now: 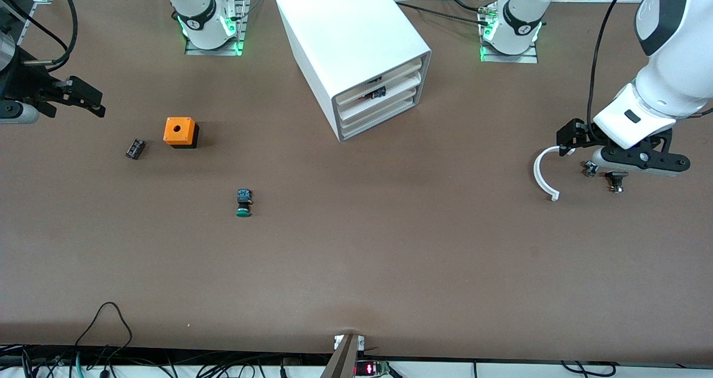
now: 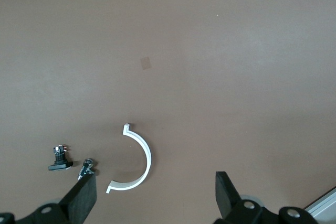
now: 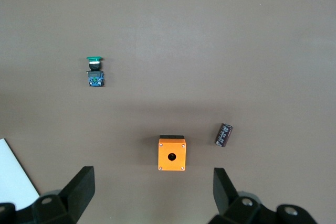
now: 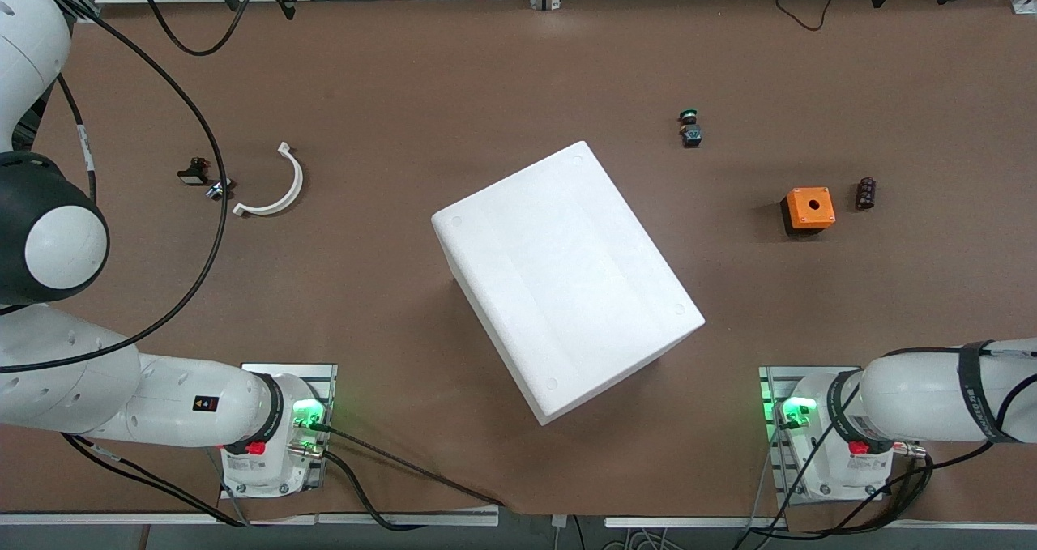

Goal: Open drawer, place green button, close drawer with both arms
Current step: 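Reach the green button with the right gripper while the left gripper approaches the drawer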

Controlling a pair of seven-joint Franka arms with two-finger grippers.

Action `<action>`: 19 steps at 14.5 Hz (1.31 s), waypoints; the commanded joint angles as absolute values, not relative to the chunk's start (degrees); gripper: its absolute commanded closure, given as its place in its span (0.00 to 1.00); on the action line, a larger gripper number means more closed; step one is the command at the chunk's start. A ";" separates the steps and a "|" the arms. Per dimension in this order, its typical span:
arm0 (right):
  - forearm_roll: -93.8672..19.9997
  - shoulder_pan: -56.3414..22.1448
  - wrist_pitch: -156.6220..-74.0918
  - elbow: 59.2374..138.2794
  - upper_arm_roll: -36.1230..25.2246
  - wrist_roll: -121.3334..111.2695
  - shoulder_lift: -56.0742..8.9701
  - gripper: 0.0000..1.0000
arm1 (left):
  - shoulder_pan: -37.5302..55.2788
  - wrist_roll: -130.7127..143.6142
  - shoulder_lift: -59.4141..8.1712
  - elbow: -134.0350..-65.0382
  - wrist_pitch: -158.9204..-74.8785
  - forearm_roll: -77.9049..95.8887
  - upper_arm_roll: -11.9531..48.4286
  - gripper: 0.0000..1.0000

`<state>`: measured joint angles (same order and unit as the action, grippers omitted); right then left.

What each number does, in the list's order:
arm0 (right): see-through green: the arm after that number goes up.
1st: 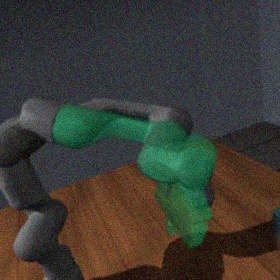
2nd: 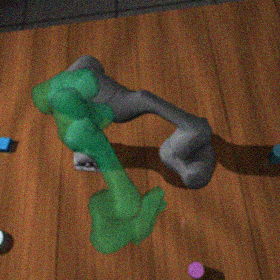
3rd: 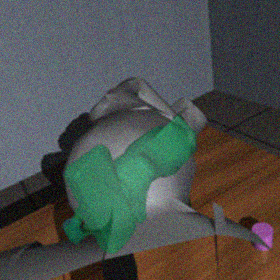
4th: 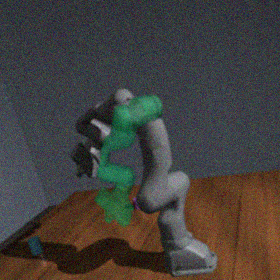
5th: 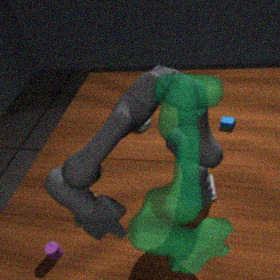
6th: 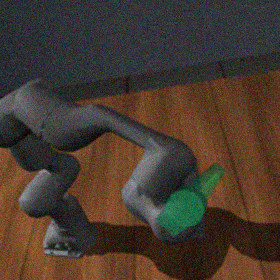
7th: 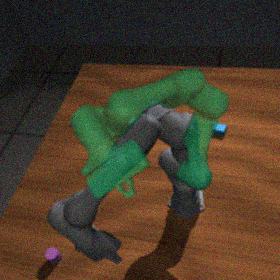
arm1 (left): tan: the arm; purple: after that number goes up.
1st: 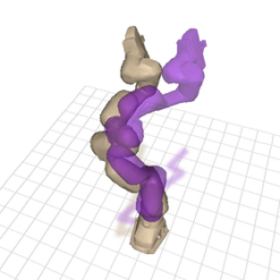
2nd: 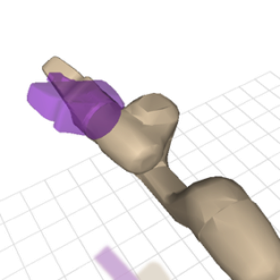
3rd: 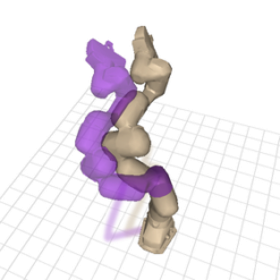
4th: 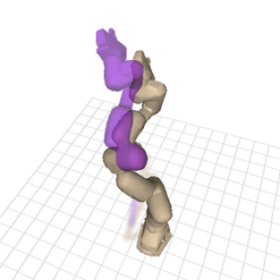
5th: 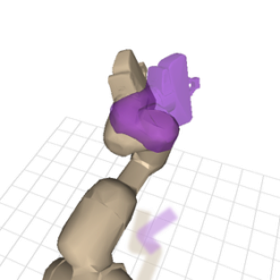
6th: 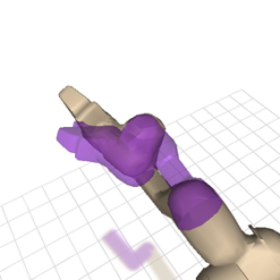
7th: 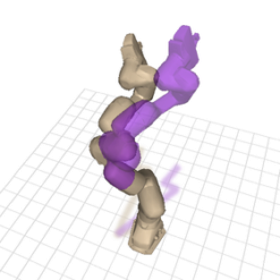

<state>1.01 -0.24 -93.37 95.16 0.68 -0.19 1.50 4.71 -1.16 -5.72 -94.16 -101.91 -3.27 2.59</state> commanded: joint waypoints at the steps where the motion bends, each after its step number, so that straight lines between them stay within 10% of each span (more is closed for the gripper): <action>1: 1.93 0.09 -92.55 94.66 1.32 -0.62 2.20 0.00 | 4.75 -0.79 -6.24 -92.81 -101.69 -4.22 2.72 0.00; 19: 1.05 -7.28 -97.10 96.59 1.76 4.91 -7.64 0.00 | 7.03 -2.63 -9.83 -93.34 -84.21 20.97 3.87 0.00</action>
